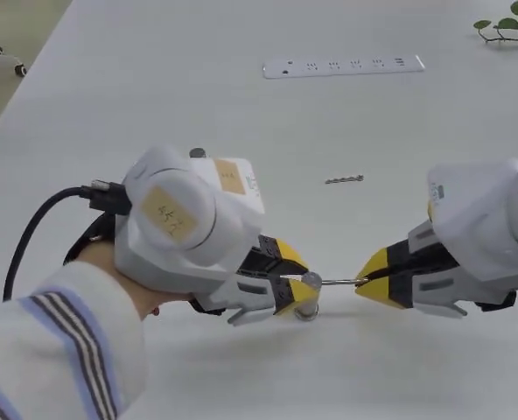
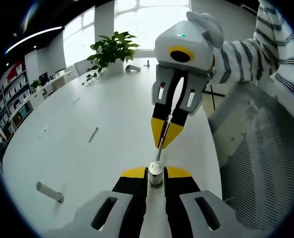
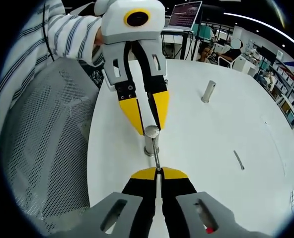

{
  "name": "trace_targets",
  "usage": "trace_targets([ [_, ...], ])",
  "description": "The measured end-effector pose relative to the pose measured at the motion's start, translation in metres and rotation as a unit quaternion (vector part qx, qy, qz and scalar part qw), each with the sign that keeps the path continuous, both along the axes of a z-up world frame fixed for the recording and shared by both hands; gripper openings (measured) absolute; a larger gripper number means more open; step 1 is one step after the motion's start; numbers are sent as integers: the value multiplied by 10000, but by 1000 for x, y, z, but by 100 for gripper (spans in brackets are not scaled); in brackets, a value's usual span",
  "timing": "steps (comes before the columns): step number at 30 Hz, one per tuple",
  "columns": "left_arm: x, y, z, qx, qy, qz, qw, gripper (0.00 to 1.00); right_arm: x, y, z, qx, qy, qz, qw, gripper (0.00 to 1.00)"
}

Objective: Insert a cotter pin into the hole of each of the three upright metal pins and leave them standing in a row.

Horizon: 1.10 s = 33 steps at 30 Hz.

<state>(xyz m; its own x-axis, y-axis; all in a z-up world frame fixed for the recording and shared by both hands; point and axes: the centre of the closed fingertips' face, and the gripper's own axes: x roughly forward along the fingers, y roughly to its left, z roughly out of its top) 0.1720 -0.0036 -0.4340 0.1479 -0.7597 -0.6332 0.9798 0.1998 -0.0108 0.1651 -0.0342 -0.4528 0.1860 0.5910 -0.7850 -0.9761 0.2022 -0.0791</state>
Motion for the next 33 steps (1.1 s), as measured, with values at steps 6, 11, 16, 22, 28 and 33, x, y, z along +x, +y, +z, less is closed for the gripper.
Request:
trace_targets([
  [6,-1,1,2,-35,63,61,10000,9,1,3,0,-6,8,5,10000,0],
  [11,-2,2,3,-41,81,84,9999,9,0,5,0,11,18,36,10000,0],
  [16,-2,2,4,-41,89,96,9999,8,1,7,-1,63,63,38,10000,0],
  [22,-3,2,3,-53,125,110,9998,8,1,17,-4,149,140,50,9998,0],
  [28,-2,1,3,-48,137,115,9998,8,2,22,-5,196,193,75,9996,0],
  [33,-2,1,2,-41,151,118,9998,8,2,25,-5,206,178,160,9995,0],
])
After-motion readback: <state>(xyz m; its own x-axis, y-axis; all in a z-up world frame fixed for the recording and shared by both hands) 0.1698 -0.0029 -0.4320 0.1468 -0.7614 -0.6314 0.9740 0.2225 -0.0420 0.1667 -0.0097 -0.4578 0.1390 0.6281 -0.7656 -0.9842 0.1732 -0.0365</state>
